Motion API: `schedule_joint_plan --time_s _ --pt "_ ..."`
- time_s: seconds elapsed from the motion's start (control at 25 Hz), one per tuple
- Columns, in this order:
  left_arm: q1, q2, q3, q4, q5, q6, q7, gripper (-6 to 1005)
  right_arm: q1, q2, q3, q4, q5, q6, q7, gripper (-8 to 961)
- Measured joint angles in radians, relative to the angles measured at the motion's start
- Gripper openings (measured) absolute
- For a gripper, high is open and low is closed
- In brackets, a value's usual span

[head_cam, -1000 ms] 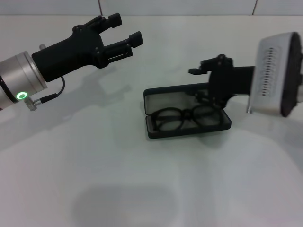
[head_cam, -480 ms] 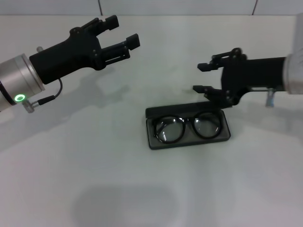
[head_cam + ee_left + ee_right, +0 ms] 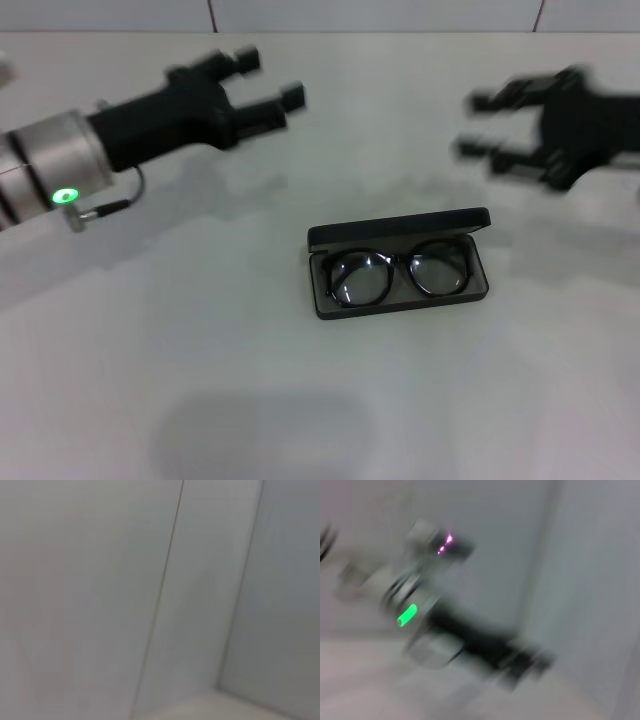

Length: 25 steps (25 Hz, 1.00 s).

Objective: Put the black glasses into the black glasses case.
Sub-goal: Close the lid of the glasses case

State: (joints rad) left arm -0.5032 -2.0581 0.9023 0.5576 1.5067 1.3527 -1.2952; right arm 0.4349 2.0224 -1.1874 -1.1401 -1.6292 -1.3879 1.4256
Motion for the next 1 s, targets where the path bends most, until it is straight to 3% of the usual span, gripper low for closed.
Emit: schedule_joint_plan --time_s 0.2,0.32,0.52,0.72,1.0 --pt "-0.089 0.009 0.001 0.005 0.235 -0.015 -0.236 884 -0.085 -0.003 0.102 0.102 0.280 0.056 -0.006 461" --pt "-0.136 0.001 0.001 0.007 0.335 -0.014 -0.317 884 -0.103 -0.003 0.149 0.210 0.397 0.028 -0.077 463" --pt "-0.200 -0.026 0.001 0.006 0.420 -0.019 -0.346 884 -0.105 -0.006 0.184 0.286 0.416 0.003 -0.132 465" --pt "-0.235 -0.031 0.008 -0.004 0.426 -0.075 -0.366 884 -0.096 -0.007 0.178 0.297 0.395 0.001 -0.161 467" --pt "-0.252 -0.033 0.133 -0.026 0.423 -0.165 -0.367 884 -0.090 -0.006 0.173 0.300 0.390 0.008 -0.177 470"
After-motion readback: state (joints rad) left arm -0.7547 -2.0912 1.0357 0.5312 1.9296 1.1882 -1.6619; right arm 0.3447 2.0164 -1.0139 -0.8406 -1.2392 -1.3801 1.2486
